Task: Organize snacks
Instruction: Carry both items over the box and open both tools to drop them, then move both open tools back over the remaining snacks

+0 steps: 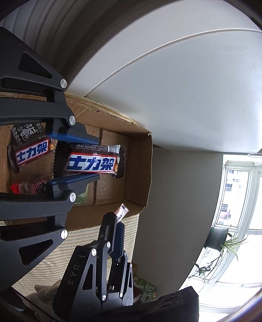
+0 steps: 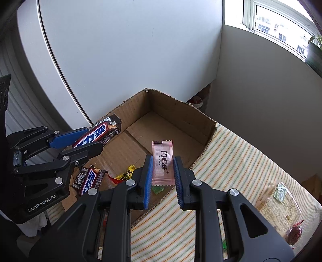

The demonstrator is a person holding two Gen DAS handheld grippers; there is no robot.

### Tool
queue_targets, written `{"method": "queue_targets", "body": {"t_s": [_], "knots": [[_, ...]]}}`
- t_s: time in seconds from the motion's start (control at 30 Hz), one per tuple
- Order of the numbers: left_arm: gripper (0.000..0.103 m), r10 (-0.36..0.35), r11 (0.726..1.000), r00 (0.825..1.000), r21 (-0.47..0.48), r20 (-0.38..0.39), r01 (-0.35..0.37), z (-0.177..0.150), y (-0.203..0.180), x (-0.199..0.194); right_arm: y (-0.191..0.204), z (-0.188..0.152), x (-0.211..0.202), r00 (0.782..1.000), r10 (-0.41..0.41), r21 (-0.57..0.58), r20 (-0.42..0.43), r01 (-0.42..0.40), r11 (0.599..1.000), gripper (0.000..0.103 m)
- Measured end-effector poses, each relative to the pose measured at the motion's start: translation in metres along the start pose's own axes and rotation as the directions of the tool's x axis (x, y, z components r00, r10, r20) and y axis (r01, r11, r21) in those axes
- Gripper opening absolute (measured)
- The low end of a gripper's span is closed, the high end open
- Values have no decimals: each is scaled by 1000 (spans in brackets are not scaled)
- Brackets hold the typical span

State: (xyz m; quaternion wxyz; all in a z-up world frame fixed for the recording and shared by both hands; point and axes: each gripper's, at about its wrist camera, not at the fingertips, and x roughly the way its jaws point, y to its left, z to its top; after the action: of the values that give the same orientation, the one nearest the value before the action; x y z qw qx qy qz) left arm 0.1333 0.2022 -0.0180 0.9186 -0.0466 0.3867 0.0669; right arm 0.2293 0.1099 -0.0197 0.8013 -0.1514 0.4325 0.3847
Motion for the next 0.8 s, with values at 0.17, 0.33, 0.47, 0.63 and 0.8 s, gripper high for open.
{"method": "queue_targets", "body": {"t_s": [0.17,0.33,0.47,0.63,0.8], "knots": [[27,7,1000,1000,-1,-16,-7,-1,4,9,4,2,11,1000,-1,-10,-6,1,1000,22],[27,23,1000,1000,-11,-5,-23,0,7,9,7,2,12,1000,-7,-15,1,7,1000,38],[27,28,999,1000,-15,5,-28,2,9,3,6,0,5,1000,-12,-10,8,12,1000,38],[27,25,1000,999,-3,22,-25,1,2,-11,4,-6,-15,1000,-17,-3,26,18,1000,38],[27,4,1000,999,4,35,-5,0,-12,-26,0,-16,-44,998,-31,4,51,31,1000,38]]}}
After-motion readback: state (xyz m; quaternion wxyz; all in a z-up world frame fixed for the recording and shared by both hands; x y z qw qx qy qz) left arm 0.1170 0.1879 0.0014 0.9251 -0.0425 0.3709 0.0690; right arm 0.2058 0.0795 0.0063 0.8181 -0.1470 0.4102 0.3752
